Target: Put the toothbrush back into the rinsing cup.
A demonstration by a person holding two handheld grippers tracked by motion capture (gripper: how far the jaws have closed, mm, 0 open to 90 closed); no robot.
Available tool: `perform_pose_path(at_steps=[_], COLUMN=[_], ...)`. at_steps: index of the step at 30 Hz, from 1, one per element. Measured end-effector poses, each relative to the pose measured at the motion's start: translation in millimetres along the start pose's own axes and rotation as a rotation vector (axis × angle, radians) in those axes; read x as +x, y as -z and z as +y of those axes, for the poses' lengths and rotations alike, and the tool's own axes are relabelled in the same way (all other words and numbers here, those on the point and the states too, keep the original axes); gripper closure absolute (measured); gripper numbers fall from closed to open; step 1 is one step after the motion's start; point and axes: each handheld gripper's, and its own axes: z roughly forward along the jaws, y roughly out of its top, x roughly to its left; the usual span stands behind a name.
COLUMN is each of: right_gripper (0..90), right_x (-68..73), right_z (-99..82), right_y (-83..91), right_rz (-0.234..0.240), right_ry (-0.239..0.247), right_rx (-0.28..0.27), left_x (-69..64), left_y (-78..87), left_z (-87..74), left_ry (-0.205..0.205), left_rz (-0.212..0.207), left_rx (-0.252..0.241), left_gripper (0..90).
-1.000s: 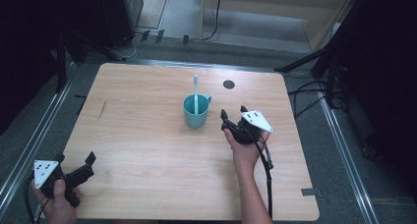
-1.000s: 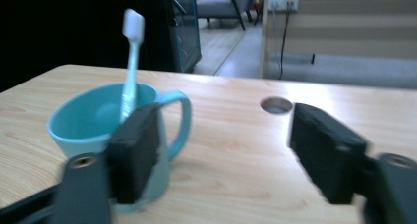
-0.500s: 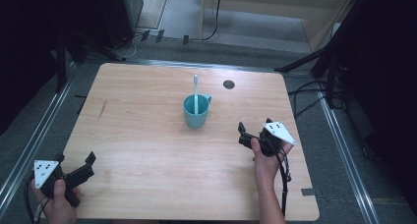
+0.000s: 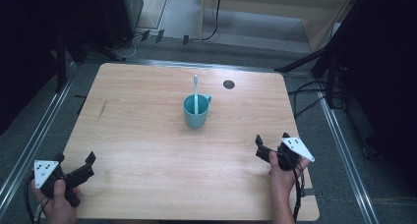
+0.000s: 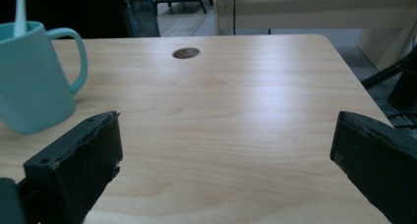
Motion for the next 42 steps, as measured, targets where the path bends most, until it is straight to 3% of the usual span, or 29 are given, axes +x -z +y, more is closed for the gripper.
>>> perform_pose_path(at_steps=[12, 27, 31, 37, 42], right_gripper=[0.0, 0.0, 0.0, 0.0, 0.0], right_x=[-39.5, -67.3, -72.7, -76.4, -78.4], right_z=[-27.1, -37.3, -39.3, -42.2, -45.6], right_y=[35.1, 76.1, 81.9, 89.7, 91.9], right_rz=[-0.053, -0.094, -0.097, -0.105, -0.092], right_ry=[-0.051, -0.026, -0.047, -0.025, -0.059], right_rx=[0.014, 0.041, 0.043, 0.047, 0.033], left_x=[-0.5, -0.5, -0.6, -0.9, -1.1], left_y=[0.3, 0.4, 0.4, 0.4, 0.6], left_z=[-0.1, -0.1, -0.1, -0.1, -0.3], left_ry=[-0.006, -0.004, -0.005, -0.010, -0.008], left_rz=[0.004, 0.003, 0.003, 0.003, 0.004], left_rx=[0.002, 0.001, 0.001, 0.001, 0.001], left_gripper=[1.1, 1.1, 1.1, 1.2, 1.2])
